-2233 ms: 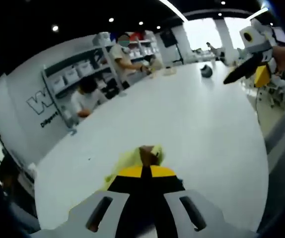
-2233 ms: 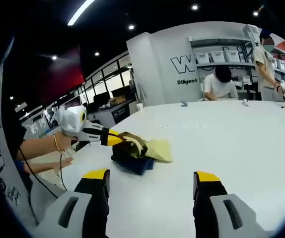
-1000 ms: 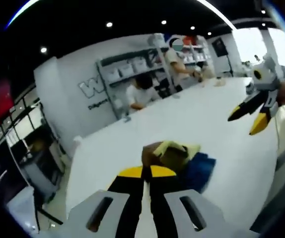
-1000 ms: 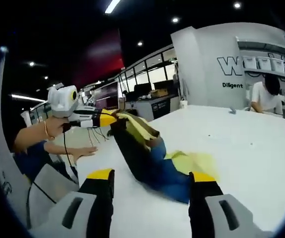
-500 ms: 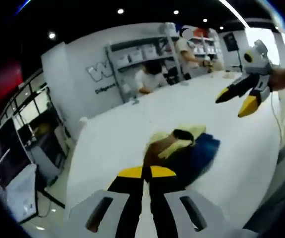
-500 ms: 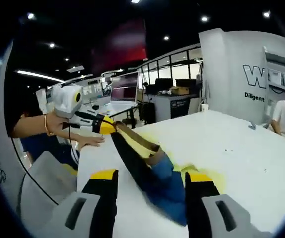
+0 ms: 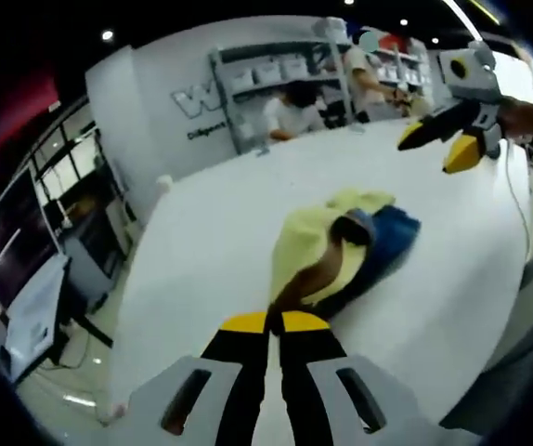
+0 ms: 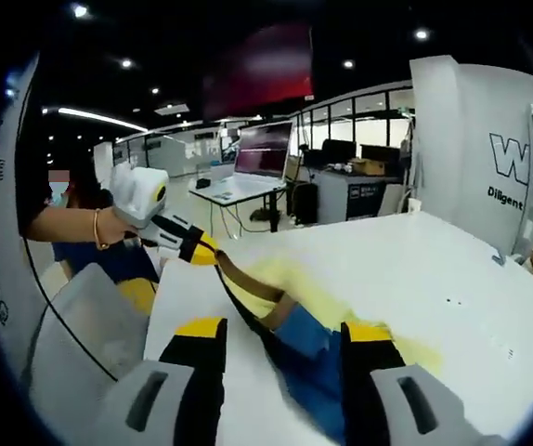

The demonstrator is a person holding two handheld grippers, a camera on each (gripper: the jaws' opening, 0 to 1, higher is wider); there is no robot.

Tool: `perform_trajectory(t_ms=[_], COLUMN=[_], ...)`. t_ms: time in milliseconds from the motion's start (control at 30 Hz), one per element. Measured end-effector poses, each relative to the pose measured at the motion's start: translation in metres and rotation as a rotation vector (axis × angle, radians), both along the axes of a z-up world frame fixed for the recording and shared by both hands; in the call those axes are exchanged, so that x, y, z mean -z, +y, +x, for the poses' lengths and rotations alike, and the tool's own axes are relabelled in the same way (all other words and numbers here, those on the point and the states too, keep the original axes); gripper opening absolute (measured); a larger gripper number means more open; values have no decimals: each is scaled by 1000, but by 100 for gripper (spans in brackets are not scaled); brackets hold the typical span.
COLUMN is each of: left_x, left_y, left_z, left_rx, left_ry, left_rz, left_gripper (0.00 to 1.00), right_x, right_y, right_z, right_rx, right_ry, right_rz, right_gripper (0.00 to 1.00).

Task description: Fold the garment on the visible template until the final outline fits inside the template.

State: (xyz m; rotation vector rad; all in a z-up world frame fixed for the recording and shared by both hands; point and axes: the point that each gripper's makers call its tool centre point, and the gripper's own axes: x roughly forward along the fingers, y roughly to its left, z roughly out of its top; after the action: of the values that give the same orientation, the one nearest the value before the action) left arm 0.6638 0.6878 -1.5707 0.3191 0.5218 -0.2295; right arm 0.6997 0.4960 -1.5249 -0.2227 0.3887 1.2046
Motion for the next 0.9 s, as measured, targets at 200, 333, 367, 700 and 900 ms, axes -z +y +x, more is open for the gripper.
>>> perform_trajectory(t_ms=[200,333,367,700,900], left_x=[11,11,12,18,22], left_y=[7,5,5,4,5], left_z=[-5,-6,-7,-11,-12], left_rx=[-25,-23,-22,-30,-41], left_ry=[15,14,16,33,46], left_rz=[-23,-31,-31,-52,-63], left_gripper=[1,1,1,0,0], right_x=[16,32,35,47,70], right_y=[23,29,30,43,57], right_z=[7,19,21,28,31], right_rx=[-135,-164,-170,-230,-273], right_ry=[-71,-61,-60,-68,-49], right_rz=[-64,-97,-112,-158,-206], right_gripper=[32,29,28,23,21])
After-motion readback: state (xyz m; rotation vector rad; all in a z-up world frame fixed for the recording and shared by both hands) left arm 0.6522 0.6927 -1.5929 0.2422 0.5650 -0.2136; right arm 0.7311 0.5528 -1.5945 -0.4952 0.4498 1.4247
